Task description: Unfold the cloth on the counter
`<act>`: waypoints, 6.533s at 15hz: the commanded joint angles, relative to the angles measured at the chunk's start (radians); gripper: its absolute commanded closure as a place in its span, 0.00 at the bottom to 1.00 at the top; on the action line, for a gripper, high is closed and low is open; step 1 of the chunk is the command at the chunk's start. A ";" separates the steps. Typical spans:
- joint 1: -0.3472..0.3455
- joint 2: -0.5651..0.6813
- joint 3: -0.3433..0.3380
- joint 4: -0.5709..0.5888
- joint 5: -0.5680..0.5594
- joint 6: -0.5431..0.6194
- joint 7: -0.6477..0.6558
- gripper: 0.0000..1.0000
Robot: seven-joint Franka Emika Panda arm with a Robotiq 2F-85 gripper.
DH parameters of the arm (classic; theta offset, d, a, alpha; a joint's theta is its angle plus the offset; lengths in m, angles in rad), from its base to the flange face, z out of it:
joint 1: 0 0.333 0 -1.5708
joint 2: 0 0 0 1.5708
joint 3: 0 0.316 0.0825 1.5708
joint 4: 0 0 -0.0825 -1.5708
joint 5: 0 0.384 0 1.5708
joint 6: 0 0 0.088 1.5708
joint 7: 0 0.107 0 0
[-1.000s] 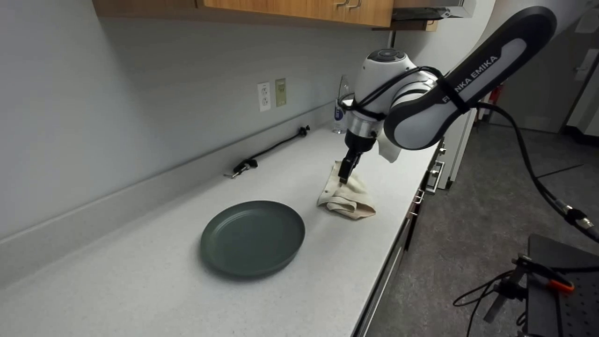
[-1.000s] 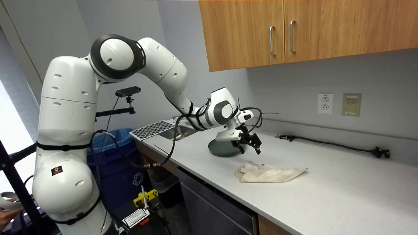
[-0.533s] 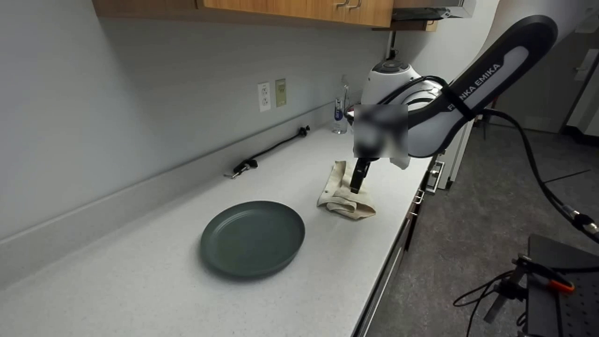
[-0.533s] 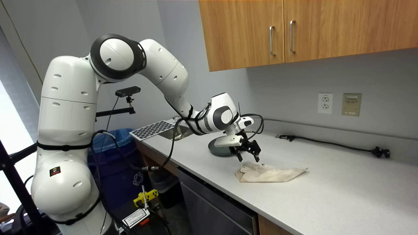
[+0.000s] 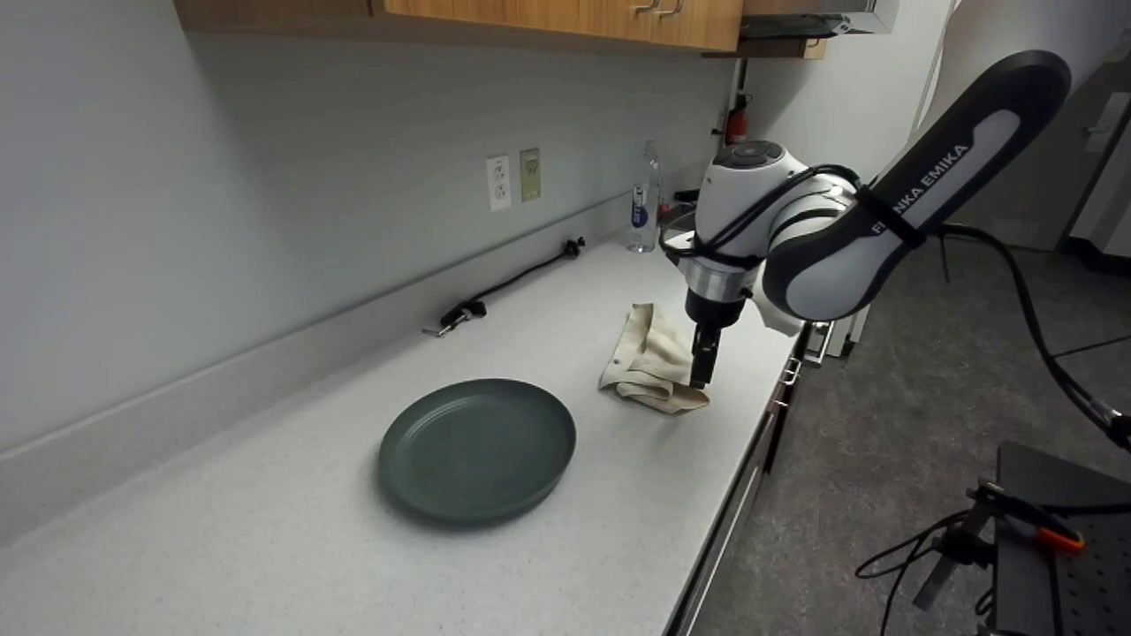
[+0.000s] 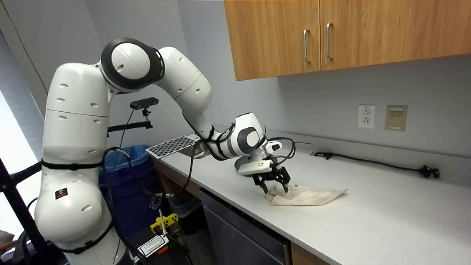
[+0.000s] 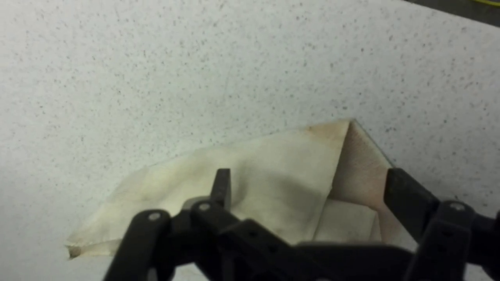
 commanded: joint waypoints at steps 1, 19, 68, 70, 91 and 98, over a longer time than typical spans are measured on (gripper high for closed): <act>0.023 -0.014 -0.018 -0.016 -0.088 -0.006 -0.006 0.00; -0.036 0.056 0.010 0.079 -0.137 0.070 0.030 0.00; 0.097 0.090 -0.162 0.062 -0.376 0.095 0.317 0.00; 0.101 0.092 -0.166 0.066 -0.382 0.096 0.321 0.05; -0.016 0.045 -0.091 -0.042 -0.023 0.005 0.329 1.00; -0.065 0.007 -0.046 -0.091 0.287 -0.028 0.321 1.00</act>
